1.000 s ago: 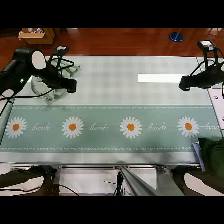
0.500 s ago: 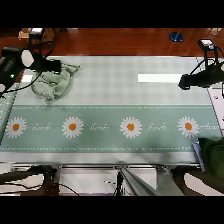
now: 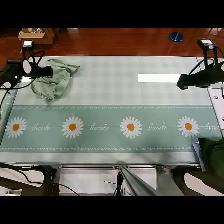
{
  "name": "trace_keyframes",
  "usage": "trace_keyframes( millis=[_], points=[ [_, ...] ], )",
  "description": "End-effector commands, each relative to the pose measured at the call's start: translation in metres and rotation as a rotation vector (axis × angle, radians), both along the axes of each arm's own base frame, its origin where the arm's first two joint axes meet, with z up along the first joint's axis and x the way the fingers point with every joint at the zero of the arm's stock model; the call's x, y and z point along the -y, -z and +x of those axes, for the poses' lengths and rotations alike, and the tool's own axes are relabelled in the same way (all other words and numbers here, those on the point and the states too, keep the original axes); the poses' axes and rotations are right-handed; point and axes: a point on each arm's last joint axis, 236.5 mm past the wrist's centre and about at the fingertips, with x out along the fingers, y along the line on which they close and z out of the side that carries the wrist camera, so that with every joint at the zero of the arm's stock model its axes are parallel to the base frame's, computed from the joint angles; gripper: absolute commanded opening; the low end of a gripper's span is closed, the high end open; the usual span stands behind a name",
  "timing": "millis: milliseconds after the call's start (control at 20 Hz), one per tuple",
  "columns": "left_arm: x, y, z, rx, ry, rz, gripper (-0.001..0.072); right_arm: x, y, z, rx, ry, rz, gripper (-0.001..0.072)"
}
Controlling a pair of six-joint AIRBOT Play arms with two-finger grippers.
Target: Fold the shirts.
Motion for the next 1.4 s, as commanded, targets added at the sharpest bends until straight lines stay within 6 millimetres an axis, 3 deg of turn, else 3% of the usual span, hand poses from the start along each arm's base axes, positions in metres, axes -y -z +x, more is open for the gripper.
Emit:
trace_keyframes(
  millis=[0,50,100,150,200,350,500,600,700,800,850,950,1050,1200,1350],
  points=[
    [-0.005,0.040,0.004,-0.035,-0.005,-0.006,0.0720,-0.001,0.001,-0.002,-0.009,-0.001,0.004,0.0605],
    [-0.006,0.044,0.004,-0.050,-0.008,-0.006,0.0719,-0.001,0.002,-0.004,-0.020,-0.002,0.004,0.0605],
    [-0.006,0.038,0.010,-0.029,-0.015,-0.012,0.0608,-0.001,0.003,-0.006,-0.028,-0.002,0.004,0.0605],
    [-0.006,0.026,0.016,-0.009,-0.015,-0.010,0.0209,-0.001,0.003,-0.006,-0.031,-0.002,0.004,0.0604],
    [-0.005,0.006,0.024,0.024,-0.014,-0.007,0.0036,-0.001,0.003,-0.006,-0.030,-0.002,0.004,0.0605],
    [0.005,-0.095,0.050,0.190,0.003,0.006,0.0031,0.001,0.002,-0.005,-0.023,-0.003,-0.005,0.0605],
    [0.034,-0.225,0.046,0.379,0.043,0.009,0.0030,0.004,0.002,-0.005,-0.025,-0.001,-0.017,0.0604],
    [0.069,-0.316,0.017,0.514,0.097,-0.005,0.0030,0.005,0.004,-0.009,-0.043,-0.001,-0.022,0.0605],
    [0.109,-0.389,-0.028,0.626,0.171,-0.032,0.0030,0.010,0.008,-0.019,-0.088,-0.002,-0.045,0.0605],
    [0.149,-0.443,-0.079,0.728,0.263,-0.074,0.0030,0.021,0.012,-0.033,-0.151,-0.003,-0.095,0.0605],
    [0.167,-0.460,-0.102,0.756,0.309,-0.096,0.0030,0.030,0.013,-0.040,-0.180,-0.002,-0.138,0.0605],
    [0.202,-0.471,-0.140,0.748,0.403,-0.139,0.0030,0.049,0.013,-0.048,-0.215,0.010,-0.216,0.0604],
    [0.232,-0.453,-0.163,0.656,0.485,-0.161,0.0030,0.057,0.013,-0.056,-0.250,0.018,-0.249,0.0605],
    [0.271,-0.410,-0.176,0.505,0.579,-0.159,0.0030,0.058,0.014,-0.064,-0.284,0.028,-0.251,0.0605],
    [0.310,-0.385,-0.185,0.432,0.665,-0.193,0.0031,0.058,0.015,-0.069,-0.304,0.031,-0.248,0.0605]
  ],
)
